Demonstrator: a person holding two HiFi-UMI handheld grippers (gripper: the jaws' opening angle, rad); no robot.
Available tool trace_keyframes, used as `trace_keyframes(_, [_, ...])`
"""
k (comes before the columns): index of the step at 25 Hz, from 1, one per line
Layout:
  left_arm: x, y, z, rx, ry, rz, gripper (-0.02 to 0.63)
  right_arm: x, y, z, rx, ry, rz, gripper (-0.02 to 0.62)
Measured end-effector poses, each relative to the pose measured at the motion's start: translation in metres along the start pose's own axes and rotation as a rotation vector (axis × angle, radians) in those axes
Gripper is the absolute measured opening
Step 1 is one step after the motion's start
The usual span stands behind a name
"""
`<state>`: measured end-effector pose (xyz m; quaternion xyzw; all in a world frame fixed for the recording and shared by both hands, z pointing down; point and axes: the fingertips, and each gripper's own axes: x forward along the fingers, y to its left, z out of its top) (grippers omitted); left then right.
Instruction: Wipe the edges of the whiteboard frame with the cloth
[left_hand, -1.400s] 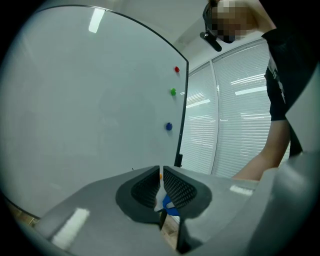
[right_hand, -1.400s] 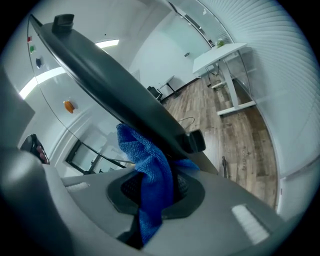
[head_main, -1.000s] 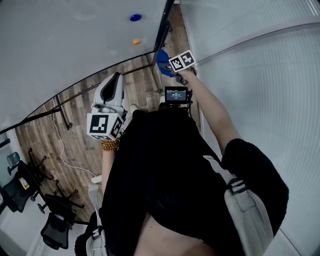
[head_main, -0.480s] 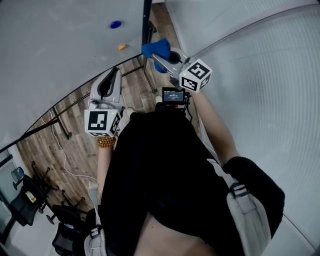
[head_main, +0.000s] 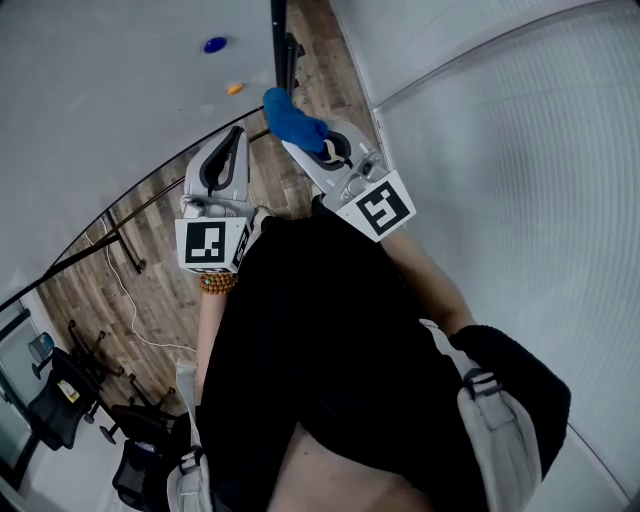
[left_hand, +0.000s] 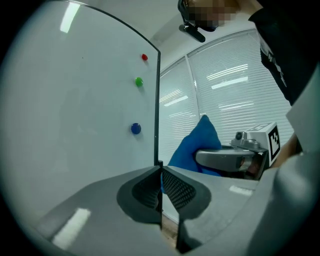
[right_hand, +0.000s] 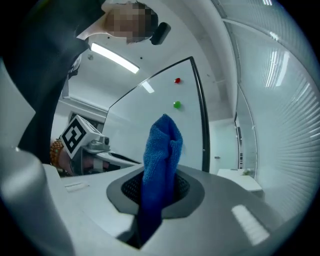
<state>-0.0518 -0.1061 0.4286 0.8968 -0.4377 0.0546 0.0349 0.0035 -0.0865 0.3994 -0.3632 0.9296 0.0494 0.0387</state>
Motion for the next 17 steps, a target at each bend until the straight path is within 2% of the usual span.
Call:
trace_keyframes(6, [-0.008,0.014,-0.011,-0.016,0.029,0.043,0.111,0.013,0.046,0.005,0.078,-0.044,0.126,0.067])
trace_keyframes(10, [-0.022,0.024,-0.01,-0.019,0.058,0.094,0.11,0.011,0.066,-0.011,0.043,0.09,0.191,0.067])
trace_keyframes(17, [-0.046,0.017,-0.004,-0.039,0.086,0.158,0.11,0.008,0.079,0.005,0.053,0.097,0.225,0.066])
